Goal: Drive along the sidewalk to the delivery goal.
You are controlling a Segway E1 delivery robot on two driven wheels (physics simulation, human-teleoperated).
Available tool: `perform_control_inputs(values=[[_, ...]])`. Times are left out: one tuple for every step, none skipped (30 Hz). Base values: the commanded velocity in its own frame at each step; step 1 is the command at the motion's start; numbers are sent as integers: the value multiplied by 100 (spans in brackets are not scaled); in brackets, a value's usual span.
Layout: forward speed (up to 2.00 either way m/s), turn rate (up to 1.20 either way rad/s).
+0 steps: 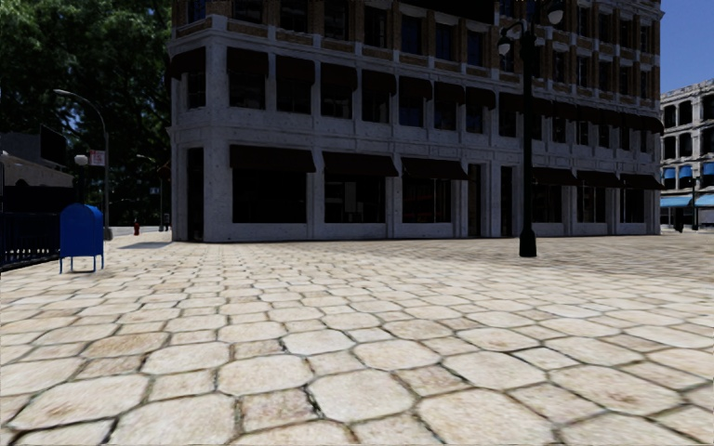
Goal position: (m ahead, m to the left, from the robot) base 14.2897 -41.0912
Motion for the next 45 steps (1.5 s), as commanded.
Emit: perform_control_inputs(values=[[200, -54], [200, -54], [200, -55], [200, -55], [200, -55], [200, -55], [200, -55], [200, -55], [200, -55], [200, -55], [200, -55], [200, -55], [200, -55], [200, -55], [200, -55], [200, -55], [200, -55], [200, -55], [200, -55], [200, -55], [200, -55], [200, -55], [200, -55], [200, -55], [200, -55], [200, -55], [200, -55], [200, -55], [200, -55], [200, -55], [200, -55], [200, -55], [200, -55], [200, -55], [200, -55], [200, -55], [200, -55], [200, -55], [200, -55], [200, -55], [200, -55], [200, -55], [200, -55], [200, -55], [200, -55]])
